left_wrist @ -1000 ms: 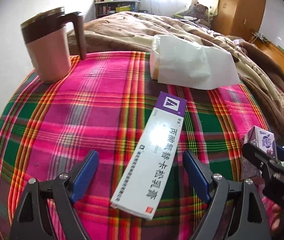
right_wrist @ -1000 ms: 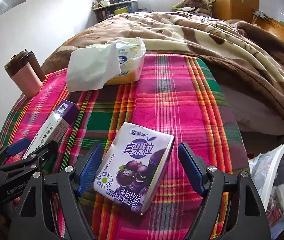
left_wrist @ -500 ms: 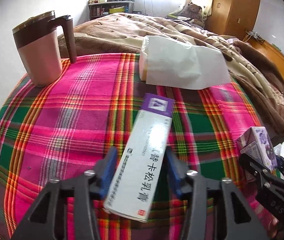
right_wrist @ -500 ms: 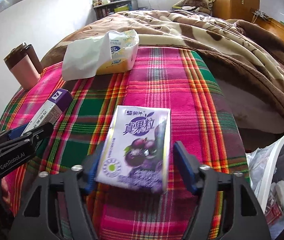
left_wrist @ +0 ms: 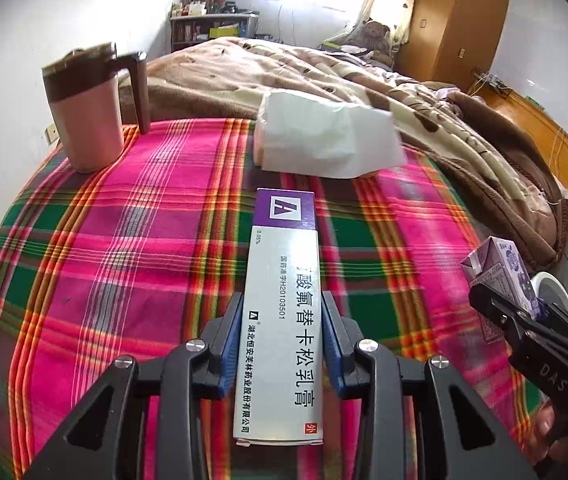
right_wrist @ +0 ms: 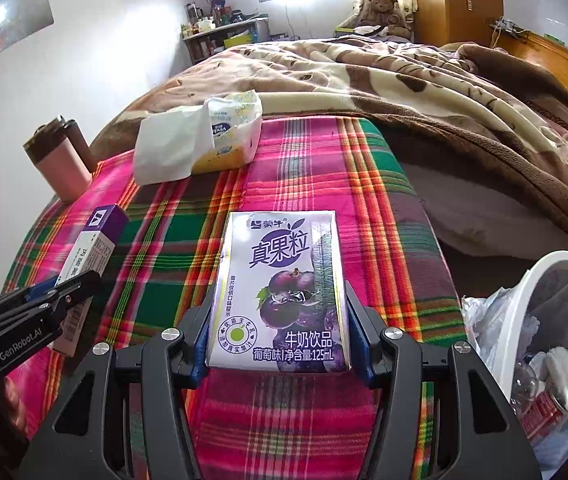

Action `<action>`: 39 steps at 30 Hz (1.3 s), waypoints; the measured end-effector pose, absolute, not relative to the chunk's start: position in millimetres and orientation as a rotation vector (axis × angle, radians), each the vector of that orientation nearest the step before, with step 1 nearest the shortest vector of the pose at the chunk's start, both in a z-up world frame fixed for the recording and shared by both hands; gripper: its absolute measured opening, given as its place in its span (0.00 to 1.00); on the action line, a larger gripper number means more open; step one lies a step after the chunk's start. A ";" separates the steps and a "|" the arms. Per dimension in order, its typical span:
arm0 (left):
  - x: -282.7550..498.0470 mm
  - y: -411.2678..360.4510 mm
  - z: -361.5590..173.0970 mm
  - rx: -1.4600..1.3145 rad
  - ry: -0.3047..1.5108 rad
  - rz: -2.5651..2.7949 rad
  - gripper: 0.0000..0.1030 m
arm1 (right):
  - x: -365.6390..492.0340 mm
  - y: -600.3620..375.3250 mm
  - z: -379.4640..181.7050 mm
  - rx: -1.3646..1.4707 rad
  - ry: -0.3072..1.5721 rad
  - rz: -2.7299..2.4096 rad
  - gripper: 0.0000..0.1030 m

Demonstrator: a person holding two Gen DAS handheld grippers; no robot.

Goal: Collect trash
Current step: 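Grasp the purple-label ointment box with the left tool while the right tool grasps the grape milk carton, then carry the ointment box and milk carton over the wastebasket and open both tools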

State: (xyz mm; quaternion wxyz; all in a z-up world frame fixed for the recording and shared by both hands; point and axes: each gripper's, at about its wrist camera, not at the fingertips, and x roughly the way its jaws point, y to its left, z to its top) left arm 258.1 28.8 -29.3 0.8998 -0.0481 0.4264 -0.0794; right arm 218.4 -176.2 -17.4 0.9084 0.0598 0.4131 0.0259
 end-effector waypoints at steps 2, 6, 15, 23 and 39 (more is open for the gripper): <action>248.7 25.9 -23.1 -0.097 0.866 -0.171 0.36 | 213.1 -180.6 -13.1 0.134 0.839 0.052 0.54; 228.8 18.9 -11.6 -0.092 0.831 -0.190 0.36 | 198.5 -190.5 -3.4 0.154 0.807 0.048 0.54; 189.9 -11.6 14.3 -0.074 0.757 -0.254 0.36 | 166.3 -219.7 14.6 0.186 0.735 0.018 0.54; 167.0 -51.4 32.1 -0.043 0.713 -0.337 0.36 | 139.4 -250.4 23.7 0.205 0.686 -0.038 0.54; 138.2 -134.8 42.6 0.018 0.678 -0.495 0.36 | 100.6 -321.2 27.1 0.262 0.648 -0.180 0.54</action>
